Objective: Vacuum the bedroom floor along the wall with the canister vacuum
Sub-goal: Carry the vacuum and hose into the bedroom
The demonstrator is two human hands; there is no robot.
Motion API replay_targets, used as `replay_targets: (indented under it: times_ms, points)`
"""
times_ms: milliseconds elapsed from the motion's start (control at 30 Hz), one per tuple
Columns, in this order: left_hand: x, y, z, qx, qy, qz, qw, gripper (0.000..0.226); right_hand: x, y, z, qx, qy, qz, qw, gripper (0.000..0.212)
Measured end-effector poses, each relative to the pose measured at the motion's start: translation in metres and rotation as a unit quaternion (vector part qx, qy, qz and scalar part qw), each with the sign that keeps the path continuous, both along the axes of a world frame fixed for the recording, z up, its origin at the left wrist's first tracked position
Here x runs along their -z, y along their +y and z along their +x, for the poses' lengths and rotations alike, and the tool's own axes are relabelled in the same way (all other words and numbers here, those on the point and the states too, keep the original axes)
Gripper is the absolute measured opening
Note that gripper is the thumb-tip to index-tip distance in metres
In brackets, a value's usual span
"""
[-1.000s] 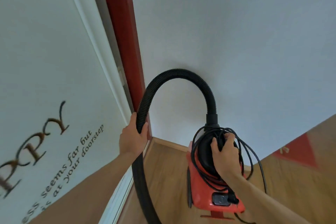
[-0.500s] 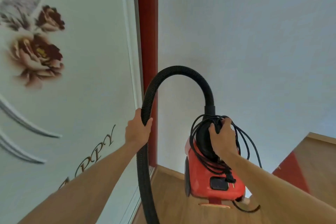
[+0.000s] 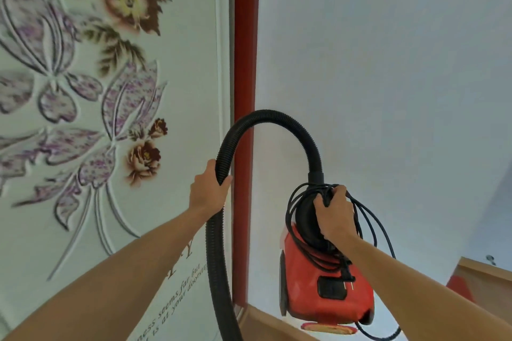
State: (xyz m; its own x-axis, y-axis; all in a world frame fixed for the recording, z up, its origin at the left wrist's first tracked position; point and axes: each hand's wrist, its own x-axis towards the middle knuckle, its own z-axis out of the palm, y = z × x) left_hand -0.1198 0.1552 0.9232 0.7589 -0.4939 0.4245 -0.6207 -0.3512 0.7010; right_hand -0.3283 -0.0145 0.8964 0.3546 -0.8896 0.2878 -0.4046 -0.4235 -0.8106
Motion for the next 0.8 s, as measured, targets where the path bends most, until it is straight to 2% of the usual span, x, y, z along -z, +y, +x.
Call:
replay_targets:
  times_ms: [333,600,800]
  points:
    - [-0.057,-0.002,-0.051,-0.138,-0.046,0.058,0.988,0.037,-0.033,-0.059,-0.006,-0.108,-0.035,-0.025,0.993,0.027]
    - [-0.059,-0.014,-0.113,-0.247,-0.021,0.024,0.969,0.042,-0.041,-0.095,-0.039,-0.224,-0.074,-0.048,0.970,0.020]
    - [-0.068,0.007,-0.151,-0.303,-0.036,0.062,0.950,0.044,-0.035,-0.092,-0.051,-0.286,-0.063,-0.050,0.955,0.024]
